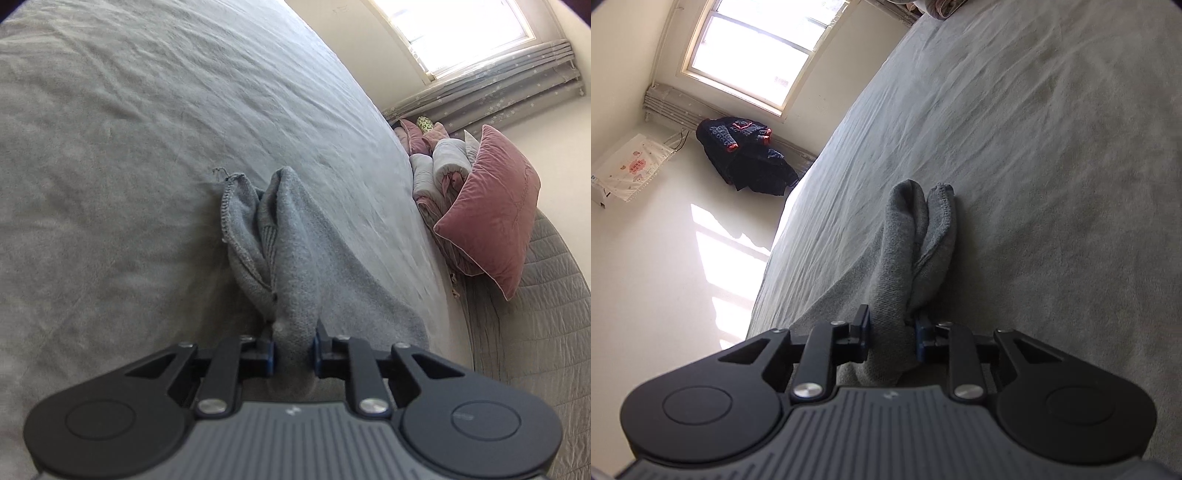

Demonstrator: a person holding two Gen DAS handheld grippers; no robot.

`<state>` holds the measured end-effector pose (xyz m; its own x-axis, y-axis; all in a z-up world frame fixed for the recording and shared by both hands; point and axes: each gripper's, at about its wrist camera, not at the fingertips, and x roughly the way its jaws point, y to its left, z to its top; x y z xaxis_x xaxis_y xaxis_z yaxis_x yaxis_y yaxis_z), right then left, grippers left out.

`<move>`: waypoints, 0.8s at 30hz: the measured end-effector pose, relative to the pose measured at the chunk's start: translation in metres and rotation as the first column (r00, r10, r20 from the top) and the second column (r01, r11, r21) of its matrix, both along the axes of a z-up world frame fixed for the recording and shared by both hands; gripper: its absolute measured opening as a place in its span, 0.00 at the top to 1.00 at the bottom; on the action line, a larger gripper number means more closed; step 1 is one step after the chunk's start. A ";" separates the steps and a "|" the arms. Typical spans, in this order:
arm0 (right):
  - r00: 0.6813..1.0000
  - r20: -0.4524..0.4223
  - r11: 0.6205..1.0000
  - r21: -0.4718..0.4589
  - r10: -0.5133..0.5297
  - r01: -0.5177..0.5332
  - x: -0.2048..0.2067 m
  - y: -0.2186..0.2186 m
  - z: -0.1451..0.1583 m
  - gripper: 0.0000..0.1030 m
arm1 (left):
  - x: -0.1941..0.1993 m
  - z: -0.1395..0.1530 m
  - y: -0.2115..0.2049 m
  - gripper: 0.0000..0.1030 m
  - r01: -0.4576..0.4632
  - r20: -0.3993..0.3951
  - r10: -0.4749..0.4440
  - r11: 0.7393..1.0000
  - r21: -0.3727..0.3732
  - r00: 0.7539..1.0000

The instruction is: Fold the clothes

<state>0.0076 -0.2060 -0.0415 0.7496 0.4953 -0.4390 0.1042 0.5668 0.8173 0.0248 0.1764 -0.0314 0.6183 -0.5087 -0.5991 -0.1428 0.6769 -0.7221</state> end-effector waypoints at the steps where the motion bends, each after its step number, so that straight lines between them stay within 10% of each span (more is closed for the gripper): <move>1: 1.000 -0.009 1.000 -0.002 0.010 -0.010 -0.005 0.000 0.000 0.75 | -0.007 -0.001 0.001 0.83 0.008 -0.002 -0.008 1.000 0.007 1.000; 16: 0.996 -0.044 0.996 0.047 0.077 -0.075 -0.055 -0.013 0.005 0.73 | -0.083 -0.012 0.008 0.81 0.102 -0.045 -0.098 0.991 0.087 0.994; 24: 0.998 -0.048 0.998 -0.055 0.031 -0.033 -0.053 -0.022 0.004 0.57 | -0.087 -0.005 0.020 0.48 0.079 0.039 -0.087 0.980 0.180 0.995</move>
<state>-0.0459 -0.2276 -0.0375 0.7115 0.4927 -0.5010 0.1229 0.6148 0.7791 -0.0626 0.1968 -0.0368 0.6079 -0.4469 -0.6563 -0.0499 0.8035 -0.5933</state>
